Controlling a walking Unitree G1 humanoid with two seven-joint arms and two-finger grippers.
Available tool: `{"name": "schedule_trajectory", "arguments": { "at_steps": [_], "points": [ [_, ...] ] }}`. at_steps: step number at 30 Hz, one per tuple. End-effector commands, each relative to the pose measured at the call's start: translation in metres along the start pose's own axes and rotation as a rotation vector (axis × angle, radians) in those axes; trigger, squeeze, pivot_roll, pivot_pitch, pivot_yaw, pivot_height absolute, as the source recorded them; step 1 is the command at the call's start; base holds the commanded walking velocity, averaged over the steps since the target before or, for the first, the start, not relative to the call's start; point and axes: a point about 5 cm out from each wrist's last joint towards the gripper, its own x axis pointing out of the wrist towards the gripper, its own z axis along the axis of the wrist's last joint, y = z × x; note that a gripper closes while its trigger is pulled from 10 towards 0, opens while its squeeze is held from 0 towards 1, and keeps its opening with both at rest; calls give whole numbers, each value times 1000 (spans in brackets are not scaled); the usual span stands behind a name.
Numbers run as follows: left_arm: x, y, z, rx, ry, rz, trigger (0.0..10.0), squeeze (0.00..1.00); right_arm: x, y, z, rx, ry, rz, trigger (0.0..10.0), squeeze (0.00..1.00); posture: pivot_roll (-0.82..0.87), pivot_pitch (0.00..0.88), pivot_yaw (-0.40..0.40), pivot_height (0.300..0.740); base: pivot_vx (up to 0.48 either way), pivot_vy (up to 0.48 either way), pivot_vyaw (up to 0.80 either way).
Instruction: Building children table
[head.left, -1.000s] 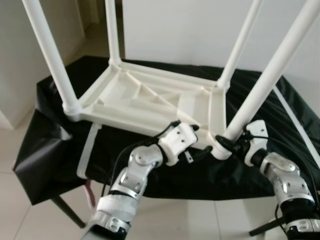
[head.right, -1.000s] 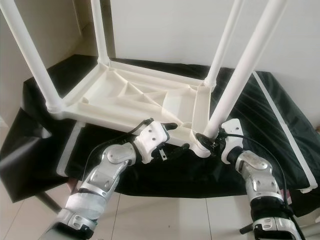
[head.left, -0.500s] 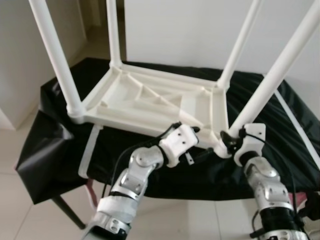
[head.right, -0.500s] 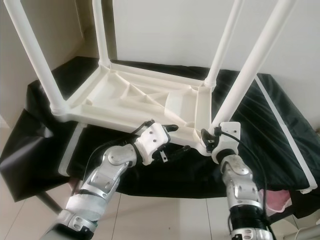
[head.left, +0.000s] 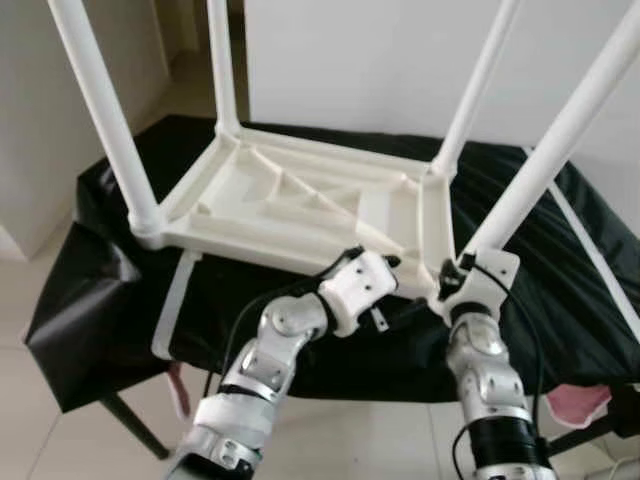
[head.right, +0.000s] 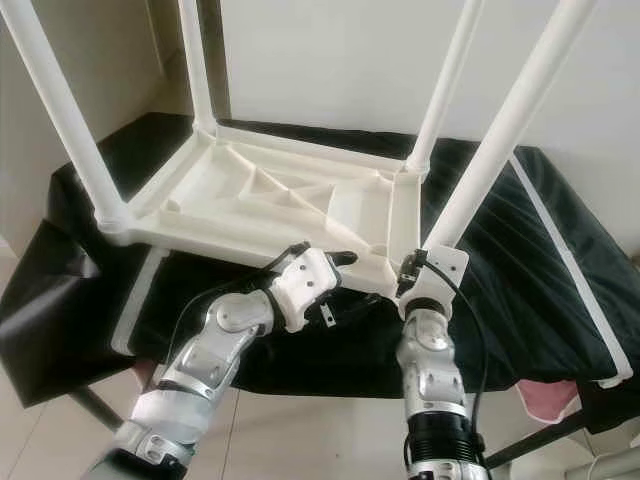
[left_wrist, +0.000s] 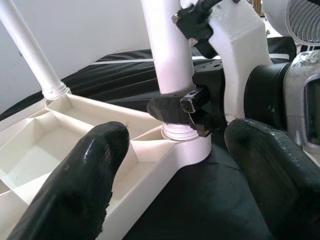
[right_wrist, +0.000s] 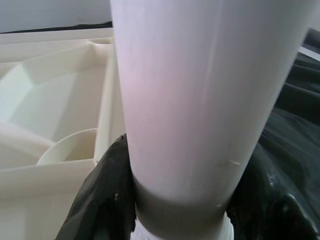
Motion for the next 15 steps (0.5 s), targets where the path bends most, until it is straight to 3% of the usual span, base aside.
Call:
{"name": "schedule_trajectory", "arguments": {
  "at_steps": [1, 15],
  "points": [
    [2, 3, 2, 13, 0, 103, 10000, 0, -6, -8, -30, 3, 153, -80, 10000, 0, -27, 0, -71, 740, 0, 0, 0],
    [4, -2, 2, 12, -6, 94, 10000, 0, 0, -1, -21, -37, 111, -44, 10000, 0, -26, 0, -72, 740, 0, 0, 0]
  ]
}}
